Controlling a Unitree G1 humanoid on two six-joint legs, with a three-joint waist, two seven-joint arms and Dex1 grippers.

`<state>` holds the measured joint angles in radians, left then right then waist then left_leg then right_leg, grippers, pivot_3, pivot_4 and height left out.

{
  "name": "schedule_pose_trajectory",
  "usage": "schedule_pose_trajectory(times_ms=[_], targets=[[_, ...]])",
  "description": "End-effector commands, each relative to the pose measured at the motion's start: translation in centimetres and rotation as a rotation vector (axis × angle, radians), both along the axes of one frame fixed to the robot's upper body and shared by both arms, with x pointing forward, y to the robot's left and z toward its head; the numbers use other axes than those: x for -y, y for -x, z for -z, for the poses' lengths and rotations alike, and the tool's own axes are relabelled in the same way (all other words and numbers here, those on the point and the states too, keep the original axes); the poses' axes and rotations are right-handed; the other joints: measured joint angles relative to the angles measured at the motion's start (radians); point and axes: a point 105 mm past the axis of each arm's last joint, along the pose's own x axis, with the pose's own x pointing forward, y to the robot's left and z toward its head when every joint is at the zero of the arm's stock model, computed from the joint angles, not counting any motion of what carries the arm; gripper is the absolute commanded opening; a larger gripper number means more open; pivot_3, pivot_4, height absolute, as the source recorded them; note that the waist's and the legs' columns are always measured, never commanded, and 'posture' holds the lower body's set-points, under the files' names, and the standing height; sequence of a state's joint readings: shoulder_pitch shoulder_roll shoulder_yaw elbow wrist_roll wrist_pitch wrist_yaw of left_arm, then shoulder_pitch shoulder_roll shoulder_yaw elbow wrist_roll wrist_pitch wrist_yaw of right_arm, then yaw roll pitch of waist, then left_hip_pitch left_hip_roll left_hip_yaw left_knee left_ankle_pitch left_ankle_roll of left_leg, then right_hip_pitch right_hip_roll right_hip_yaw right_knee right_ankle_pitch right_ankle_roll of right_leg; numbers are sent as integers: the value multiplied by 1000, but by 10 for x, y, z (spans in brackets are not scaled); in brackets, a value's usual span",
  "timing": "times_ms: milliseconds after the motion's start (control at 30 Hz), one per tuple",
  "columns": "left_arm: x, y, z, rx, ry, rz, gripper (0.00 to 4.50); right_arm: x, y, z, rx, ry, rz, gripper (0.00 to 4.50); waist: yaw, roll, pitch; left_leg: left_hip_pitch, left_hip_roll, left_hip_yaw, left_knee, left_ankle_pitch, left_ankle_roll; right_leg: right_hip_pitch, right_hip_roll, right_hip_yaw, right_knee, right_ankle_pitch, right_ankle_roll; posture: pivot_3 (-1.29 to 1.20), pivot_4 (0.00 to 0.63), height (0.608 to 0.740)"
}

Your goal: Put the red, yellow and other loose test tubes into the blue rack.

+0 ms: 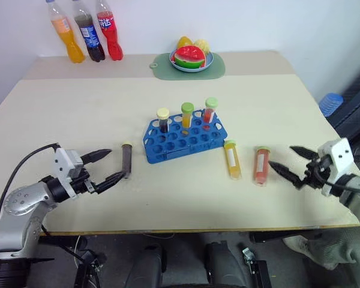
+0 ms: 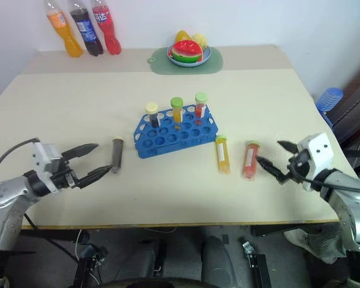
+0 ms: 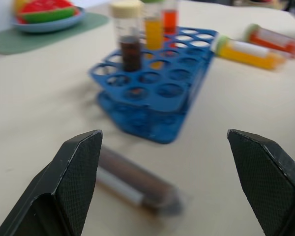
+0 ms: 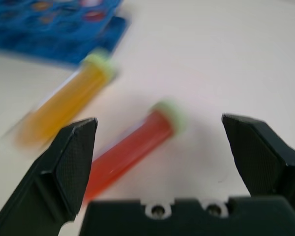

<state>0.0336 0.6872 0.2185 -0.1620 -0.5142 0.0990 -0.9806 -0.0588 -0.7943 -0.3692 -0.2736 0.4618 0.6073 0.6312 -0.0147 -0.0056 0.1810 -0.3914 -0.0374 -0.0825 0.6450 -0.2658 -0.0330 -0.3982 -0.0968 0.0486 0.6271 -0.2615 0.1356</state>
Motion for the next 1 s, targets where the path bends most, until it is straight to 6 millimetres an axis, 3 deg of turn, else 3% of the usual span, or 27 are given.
schedule_pose_trajectory(times_ms=[33,167,367,533,1000], targets=[[10,2,-7,47,-22,38,4203,3,-5,-29,-26,30,120,4500,2,0,0,0,0,0,0,0,0,0,0,0,0,0,0,0,150,740],[18,2,-5,44,-25,69,4203,-10,-11,-33,-221,-141,112,4500,3,0,0,-1,0,-1,0,0,0,-1,0,0,-1,-1,-1,0,150,740],[28,4,0,30,-23,110,4203,10,-25,-29,-457,-297,289,4500,4,0,0,-2,0,0,0,0,0,-1,-1,0,-2,-1,-1,0,150,740],[35,6,2,23,-7,131,4203,14,-26,-18,-578,-306,309,4500,2,0,0,-5,0,0,-1,0,1,-4,-1,0,-3,1,1,0,150,740],[35,19,7,9,30,93,4203,-25,-40,11,-735,-339,220,4500,-2,0,0,-9,-1,2,1,0,1,-8,0,0,-1,1,2,0,150,740]])
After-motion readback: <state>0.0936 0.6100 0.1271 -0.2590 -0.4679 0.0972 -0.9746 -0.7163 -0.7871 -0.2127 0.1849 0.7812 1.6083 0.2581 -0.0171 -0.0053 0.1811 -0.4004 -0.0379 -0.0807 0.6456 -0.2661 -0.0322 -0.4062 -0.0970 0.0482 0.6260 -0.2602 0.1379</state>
